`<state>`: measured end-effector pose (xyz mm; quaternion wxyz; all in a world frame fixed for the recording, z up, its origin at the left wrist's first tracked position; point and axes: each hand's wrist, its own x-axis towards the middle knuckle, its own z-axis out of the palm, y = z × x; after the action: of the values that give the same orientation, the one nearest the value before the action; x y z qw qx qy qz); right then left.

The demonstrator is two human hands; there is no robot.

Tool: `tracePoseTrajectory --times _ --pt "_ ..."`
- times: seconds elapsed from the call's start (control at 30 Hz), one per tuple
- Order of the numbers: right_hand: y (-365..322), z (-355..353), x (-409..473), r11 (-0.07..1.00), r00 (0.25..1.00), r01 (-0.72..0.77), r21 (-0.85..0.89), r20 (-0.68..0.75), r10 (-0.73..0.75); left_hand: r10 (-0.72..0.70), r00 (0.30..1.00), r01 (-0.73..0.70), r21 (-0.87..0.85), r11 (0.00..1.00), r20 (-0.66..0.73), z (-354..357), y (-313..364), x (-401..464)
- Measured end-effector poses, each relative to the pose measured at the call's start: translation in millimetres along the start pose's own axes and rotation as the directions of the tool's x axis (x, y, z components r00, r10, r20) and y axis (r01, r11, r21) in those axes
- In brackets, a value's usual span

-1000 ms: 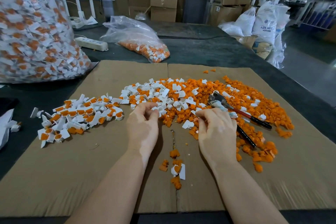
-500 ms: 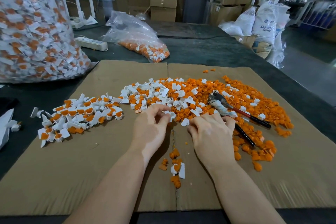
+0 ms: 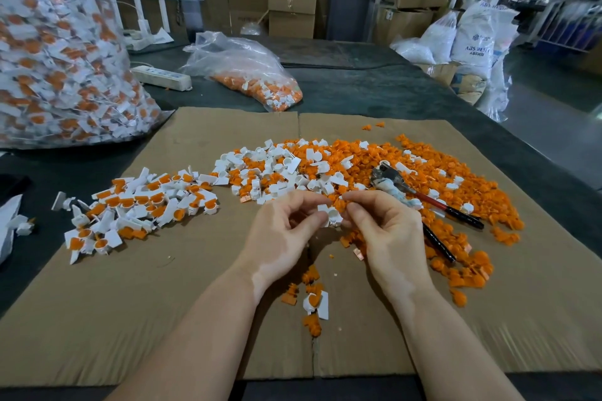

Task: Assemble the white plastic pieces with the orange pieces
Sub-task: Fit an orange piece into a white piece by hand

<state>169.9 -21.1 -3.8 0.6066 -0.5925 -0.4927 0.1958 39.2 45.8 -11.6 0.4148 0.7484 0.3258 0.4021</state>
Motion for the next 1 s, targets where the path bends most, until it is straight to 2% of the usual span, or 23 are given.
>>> tracePoseTrajectory --times 0.23,0.47,0.63,1.0 --pt "4.4 -0.9 2.0 0.997 0.998 -0.057 0.052 0.001 0.057 0.022 0.998 -0.02 -0.03 0.999 0.051 -1.5 1.7 -0.3" --pt "5.7 -3.3 2.6 0.984 0.997 -0.077 0.162 0.008 0.076 -0.024 1.0 0.024 -0.098 0.995 0.002 -2.1 -1.8 0.7" --pt "5.9 -2.5 2.1 0.991 0.999 -0.042 0.126 0.033 0.038 0.012 0.997 -0.01 -0.034 0.999 0.081 -1.6 -1.4 1.4" --pt "9.3 -2.1 2.9 0.995 0.999 -0.041 0.096 0.033 0.038 0.058 0.993 -0.05 -0.074 0.996 0.1 -4.0 3.2 -0.7"
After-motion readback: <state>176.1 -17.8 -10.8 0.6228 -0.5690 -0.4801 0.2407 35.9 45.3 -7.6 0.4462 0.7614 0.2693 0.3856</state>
